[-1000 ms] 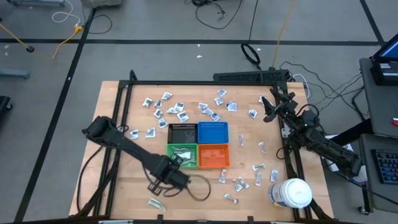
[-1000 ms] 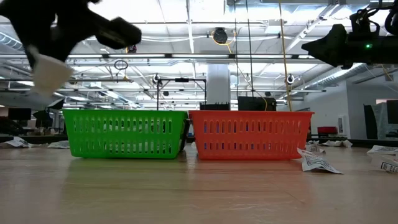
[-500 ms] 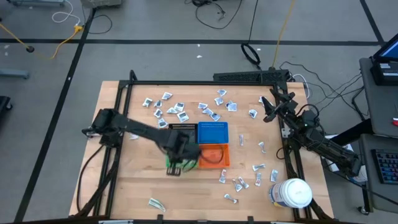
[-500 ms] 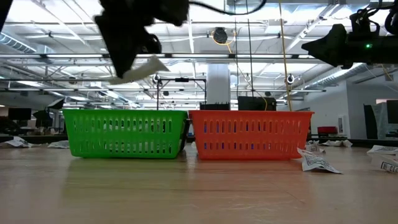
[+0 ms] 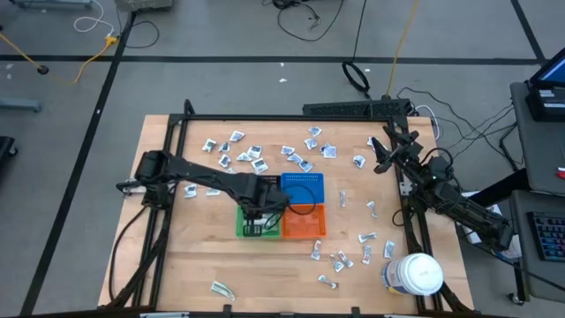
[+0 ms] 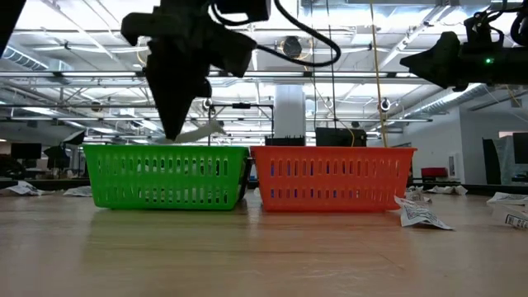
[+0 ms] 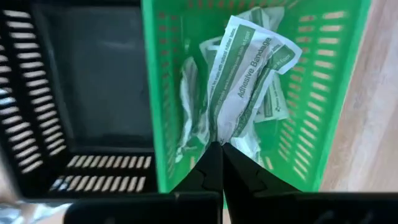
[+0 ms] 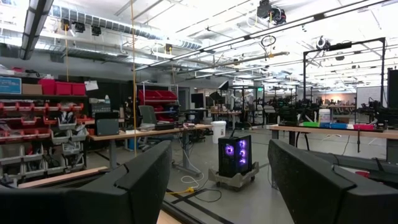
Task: Pick & Place First Aid Supplies
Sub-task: Put the bandage into the green bin
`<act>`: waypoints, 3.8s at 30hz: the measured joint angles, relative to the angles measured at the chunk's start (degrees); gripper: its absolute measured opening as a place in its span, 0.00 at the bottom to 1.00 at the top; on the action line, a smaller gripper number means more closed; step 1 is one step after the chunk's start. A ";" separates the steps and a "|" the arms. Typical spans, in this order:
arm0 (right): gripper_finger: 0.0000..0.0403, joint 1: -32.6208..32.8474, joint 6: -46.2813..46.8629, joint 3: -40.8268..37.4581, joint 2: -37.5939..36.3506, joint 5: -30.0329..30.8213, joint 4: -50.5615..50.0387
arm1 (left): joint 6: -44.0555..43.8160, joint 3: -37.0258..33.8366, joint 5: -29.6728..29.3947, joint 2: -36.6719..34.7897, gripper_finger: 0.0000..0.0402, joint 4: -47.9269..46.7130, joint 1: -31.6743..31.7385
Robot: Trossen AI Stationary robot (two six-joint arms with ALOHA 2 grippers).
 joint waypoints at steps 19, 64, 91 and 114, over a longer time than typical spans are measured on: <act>0.65 0.01 0.00 0.00 0.00 0.00 -0.01 | -1.42 -2.63 1.12 -0.02 0.52 2.84 -0.65; 0.65 0.00 0.00 -0.02 0.00 0.00 0.00 | -13.75 -2.42 7.26 -2.46 0.60 10.14 -37.87; 0.65 0.00 0.00 -0.01 -0.01 0.00 -0.01 | -9.92 -3.22 -1.06 8.38 0.59 16.89 -39.39; 0.65 0.00 0.00 -0.02 -0.02 0.00 0.00 | -10.17 -4.95 4.80 6.75 0.01 17.89 -39.14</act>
